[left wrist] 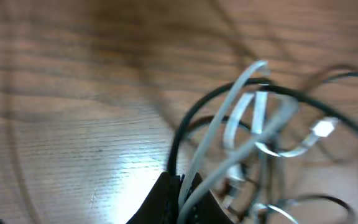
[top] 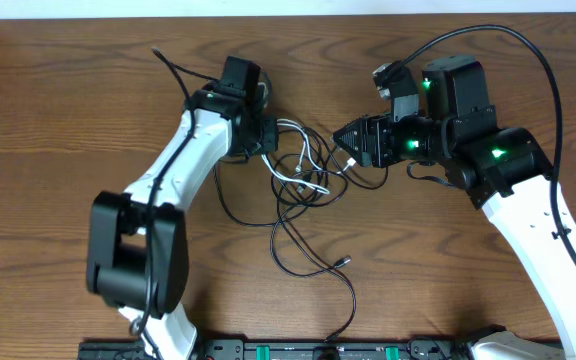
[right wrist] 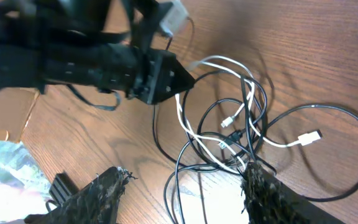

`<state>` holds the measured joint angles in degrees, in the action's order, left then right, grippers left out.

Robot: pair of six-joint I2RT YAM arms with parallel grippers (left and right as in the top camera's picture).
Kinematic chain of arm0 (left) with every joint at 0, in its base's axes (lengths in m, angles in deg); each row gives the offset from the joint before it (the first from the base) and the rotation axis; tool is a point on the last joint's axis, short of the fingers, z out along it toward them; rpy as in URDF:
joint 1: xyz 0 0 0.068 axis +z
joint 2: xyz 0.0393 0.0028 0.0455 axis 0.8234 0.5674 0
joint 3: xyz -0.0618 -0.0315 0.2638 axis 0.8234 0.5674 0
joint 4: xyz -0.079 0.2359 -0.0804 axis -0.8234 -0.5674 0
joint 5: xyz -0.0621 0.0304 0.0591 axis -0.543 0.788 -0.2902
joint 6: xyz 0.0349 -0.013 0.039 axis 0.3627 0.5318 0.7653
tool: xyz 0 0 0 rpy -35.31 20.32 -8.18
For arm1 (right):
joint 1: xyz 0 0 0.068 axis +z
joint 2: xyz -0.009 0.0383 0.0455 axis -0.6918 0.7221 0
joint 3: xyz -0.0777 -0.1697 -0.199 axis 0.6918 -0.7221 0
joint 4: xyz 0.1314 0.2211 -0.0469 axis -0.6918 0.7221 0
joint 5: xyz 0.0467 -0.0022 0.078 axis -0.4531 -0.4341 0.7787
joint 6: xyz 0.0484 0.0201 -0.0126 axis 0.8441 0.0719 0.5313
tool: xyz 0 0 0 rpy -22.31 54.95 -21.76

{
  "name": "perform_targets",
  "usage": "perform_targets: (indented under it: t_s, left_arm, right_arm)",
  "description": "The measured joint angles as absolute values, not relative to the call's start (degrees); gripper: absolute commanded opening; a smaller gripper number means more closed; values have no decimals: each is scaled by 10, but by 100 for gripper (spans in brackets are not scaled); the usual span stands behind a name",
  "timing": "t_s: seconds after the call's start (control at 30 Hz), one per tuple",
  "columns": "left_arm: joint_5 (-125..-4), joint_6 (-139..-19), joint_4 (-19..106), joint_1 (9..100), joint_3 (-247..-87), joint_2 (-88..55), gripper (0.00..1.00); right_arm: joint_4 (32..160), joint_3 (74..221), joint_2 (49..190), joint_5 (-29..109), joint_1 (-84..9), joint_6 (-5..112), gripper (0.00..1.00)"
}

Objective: Untangle cables

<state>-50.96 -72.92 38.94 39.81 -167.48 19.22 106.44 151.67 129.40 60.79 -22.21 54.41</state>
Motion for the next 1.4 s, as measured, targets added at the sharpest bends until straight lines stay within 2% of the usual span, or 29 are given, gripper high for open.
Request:
perform_targets:
  t_s: [0.27,0.57,0.73,1.0,1.4]
  left_arm:
    - [-569,-768,402,398,-1675,68,8]
    - [-794,-878,560,399,-1672,-20,8]
    - [-874,-934,600,392,-1672,-24,8]
    - [-933,-997,641,373,-1672,-24,8]
    - [-963,-1047,677,366,-1672,-24,8]
  right_arm:
    - [1064,1514,1294,608,-222,544,59]
    - [1055,1494,1294,608,-222,544,64]
    - [1035,1494,1294,589,-222,543,65]
    - [1028,1494,1299,502,-222,545,68]
    - [942,1494,1309,538,-222,643,69]
